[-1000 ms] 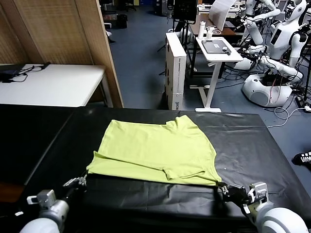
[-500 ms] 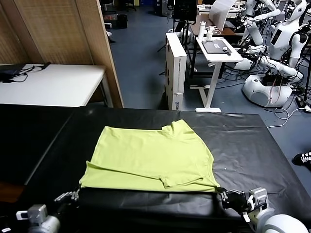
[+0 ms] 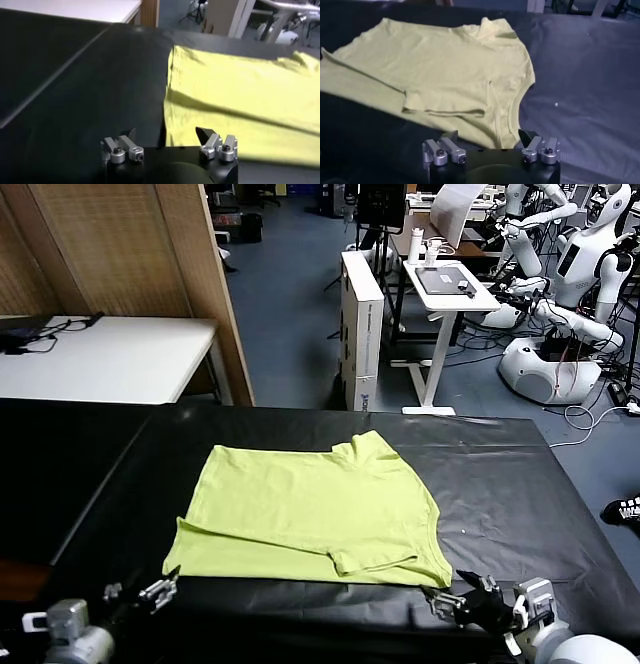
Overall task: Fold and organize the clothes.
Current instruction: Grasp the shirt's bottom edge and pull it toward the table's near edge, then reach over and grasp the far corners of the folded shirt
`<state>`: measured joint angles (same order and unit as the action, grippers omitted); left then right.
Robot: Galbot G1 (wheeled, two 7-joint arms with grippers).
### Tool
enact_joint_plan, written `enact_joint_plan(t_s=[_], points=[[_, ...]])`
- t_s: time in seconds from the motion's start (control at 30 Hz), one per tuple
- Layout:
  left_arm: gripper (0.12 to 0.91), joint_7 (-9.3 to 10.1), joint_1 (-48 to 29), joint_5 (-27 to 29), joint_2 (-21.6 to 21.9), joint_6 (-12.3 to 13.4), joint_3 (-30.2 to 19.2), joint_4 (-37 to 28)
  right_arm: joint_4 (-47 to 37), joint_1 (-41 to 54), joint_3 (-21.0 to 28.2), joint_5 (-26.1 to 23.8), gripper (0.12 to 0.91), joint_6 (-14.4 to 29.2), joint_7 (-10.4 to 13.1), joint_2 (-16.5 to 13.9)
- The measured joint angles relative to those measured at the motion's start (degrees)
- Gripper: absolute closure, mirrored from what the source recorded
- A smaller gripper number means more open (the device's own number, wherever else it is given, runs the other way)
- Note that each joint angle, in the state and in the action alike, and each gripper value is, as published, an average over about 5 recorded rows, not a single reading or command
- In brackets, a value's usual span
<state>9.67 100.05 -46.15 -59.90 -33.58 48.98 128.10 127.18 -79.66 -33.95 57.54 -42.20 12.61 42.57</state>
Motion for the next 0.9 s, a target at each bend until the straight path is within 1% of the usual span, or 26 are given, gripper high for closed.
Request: enact_joint_plan(t_s=[0.1,0.23,0.37,0.5,0.57,0.63,0.77,0.9], points=[[0.123,0.86,-4.74,-2.14,0.94,-1.06,-1.05,-1.32,-4.74,7.52,3.56,0.31,0.118,0.00,0.00,0.74],[0.123,2.29,-12.83,-5.40,2.17,-2.00,-3.52,-4.78,-11.57,17.58,9.38,-0.80,0.118,0.00,-0.30,2.44],[0.123,3.84,-23.70,-7.90,3.49,-3.02,-8.01,-11.02,-19.28,26.52,15.67,-3.16,0.118,0.01,-1.26,5.06],[0.123,4.14,-32.66,-8.38,3.94,-4.13,-13.38,-17.59,-26.73,33.82,21.16,-5.78,0.118,0.01,-2.31,7.92],[0.123,3.91,-36.84,-7.98,3.72,-4.40,-16.25,-20.77,-30.19,37.09,23.65,-6.53,0.118,0.01,-2.70,9.40],[0.123,3.28,-40.87,-7.06,3.32,-4.41,-19.07,-23.87,-33.34,39.99,25.91,-6.95,0.118,0.01,-3.03,10.85],[0.123,1.20,-47.91,-4.69,2.39,-3.94,-23.95,-29.86,-38.80,44.77,29.71,-7.64,0.118,0.01,-3.55,13.52],[0.123,-1.07,-53.22,-1.97,1.65,-2.97,-27.43,-35.60,-43.05,47.83,32.41,-8.53,0.118,0.01,-4.01,15.43]])
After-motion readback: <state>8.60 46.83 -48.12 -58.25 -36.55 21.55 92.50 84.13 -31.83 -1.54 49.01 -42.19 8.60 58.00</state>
